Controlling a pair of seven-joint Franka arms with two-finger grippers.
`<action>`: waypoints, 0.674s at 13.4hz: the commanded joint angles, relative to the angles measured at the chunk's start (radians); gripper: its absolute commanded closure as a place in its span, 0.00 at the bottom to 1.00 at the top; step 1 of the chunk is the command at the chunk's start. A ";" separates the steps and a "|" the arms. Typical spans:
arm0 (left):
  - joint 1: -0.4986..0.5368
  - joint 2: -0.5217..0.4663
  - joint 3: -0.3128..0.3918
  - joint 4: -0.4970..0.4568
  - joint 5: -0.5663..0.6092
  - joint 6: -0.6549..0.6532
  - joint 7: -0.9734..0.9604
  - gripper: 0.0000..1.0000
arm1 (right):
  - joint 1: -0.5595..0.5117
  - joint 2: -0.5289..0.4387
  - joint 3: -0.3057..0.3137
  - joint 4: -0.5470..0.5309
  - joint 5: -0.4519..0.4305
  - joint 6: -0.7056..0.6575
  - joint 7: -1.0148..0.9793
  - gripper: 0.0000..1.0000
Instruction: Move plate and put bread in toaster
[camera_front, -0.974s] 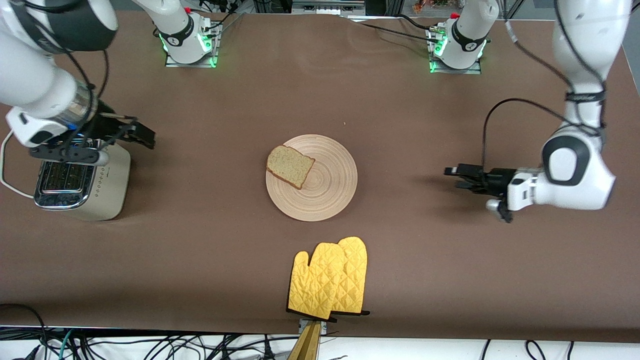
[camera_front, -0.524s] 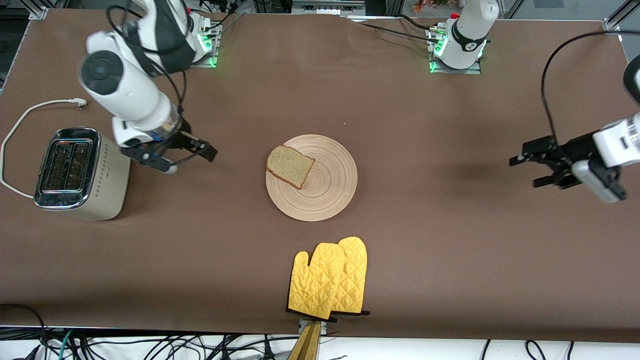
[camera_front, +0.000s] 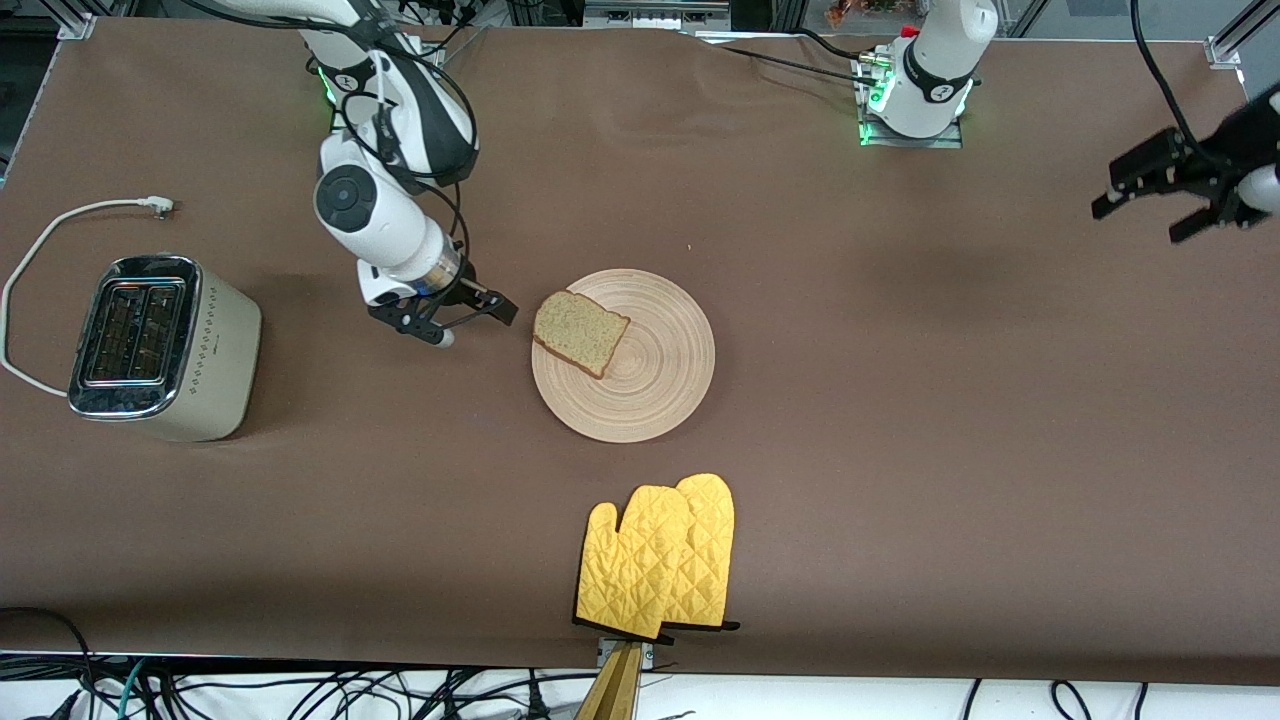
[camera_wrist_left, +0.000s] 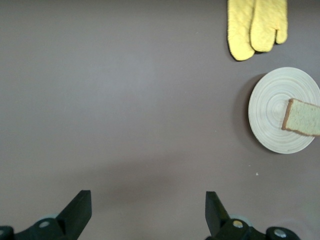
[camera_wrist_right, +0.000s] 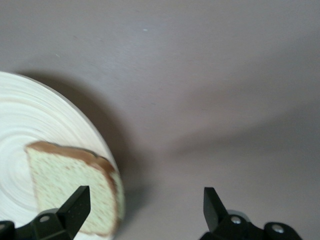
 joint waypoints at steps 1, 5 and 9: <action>-0.016 0.014 -0.055 0.052 0.091 -0.054 -0.230 0.00 | 0.002 0.026 0.056 -0.062 0.018 0.164 0.124 0.01; -0.022 0.097 -0.082 0.118 0.097 -0.090 -0.358 0.00 | 0.002 0.062 0.096 -0.062 0.018 0.218 0.129 0.13; -0.040 0.111 -0.034 0.164 0.097 -0.109 -0.354 0.00 | 0.002 0.100 0.108 -0.062 0.016 0.242 0.123 0.36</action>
